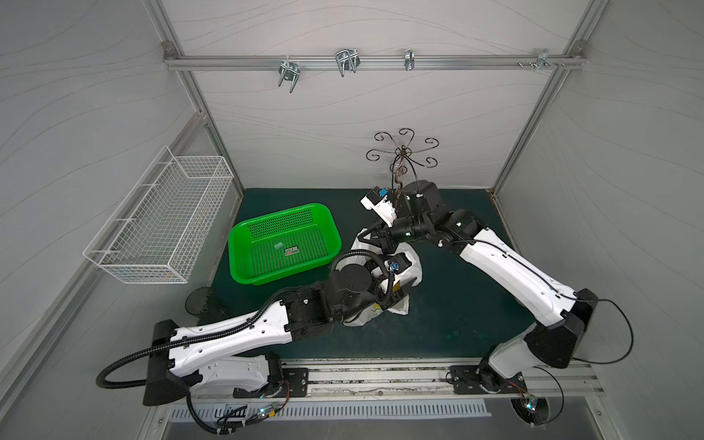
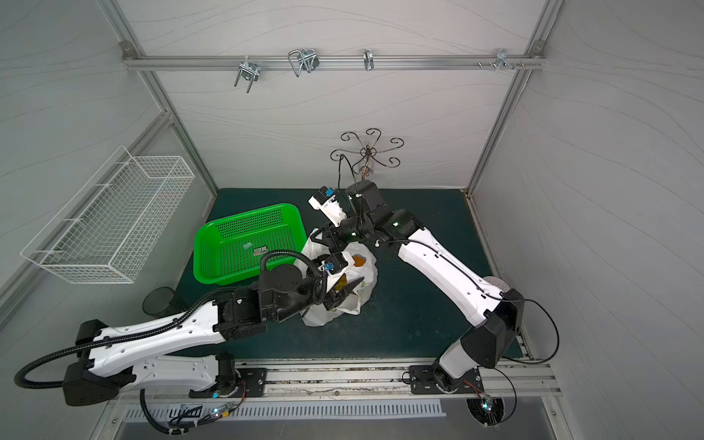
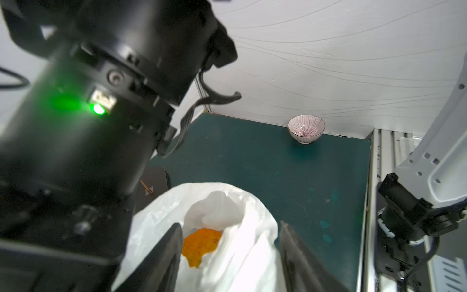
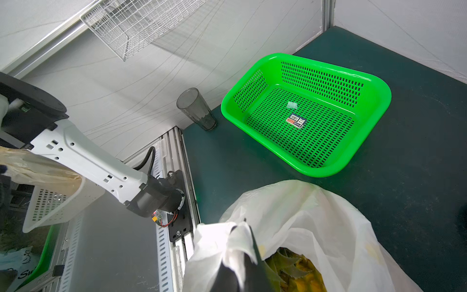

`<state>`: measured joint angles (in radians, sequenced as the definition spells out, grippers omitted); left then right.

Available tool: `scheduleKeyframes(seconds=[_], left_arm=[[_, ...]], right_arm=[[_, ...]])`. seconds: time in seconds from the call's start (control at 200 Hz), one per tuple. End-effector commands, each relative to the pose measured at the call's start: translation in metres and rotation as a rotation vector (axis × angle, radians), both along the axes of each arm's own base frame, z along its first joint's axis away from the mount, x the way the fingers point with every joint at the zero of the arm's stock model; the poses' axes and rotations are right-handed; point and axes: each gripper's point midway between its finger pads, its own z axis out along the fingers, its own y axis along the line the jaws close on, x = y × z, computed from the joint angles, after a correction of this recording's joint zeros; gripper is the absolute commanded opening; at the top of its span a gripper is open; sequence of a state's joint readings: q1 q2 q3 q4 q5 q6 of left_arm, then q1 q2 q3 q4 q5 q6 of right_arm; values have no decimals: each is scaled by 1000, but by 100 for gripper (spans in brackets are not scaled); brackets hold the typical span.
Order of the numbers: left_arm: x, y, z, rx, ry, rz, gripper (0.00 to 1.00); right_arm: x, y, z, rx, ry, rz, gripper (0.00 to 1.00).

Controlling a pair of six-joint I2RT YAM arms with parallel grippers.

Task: Place the pineapple into a plastic bag & tie a knot
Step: Cross the plastic bag at the center of the board.

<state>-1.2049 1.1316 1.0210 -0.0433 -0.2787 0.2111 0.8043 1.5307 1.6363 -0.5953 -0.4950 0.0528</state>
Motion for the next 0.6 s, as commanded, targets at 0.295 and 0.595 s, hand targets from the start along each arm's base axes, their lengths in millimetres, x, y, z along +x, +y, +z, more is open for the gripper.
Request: scheduleKeyframes(seconds=[0.295,0.595], left_arm=[[-9,11,22,-40,-111,-49,0],[-22,31,32,-224,7,-211,0]], right_arm=[[-7,0,14,12,-36,26,0],[-15,-12,14,-3,-50,34,0]])
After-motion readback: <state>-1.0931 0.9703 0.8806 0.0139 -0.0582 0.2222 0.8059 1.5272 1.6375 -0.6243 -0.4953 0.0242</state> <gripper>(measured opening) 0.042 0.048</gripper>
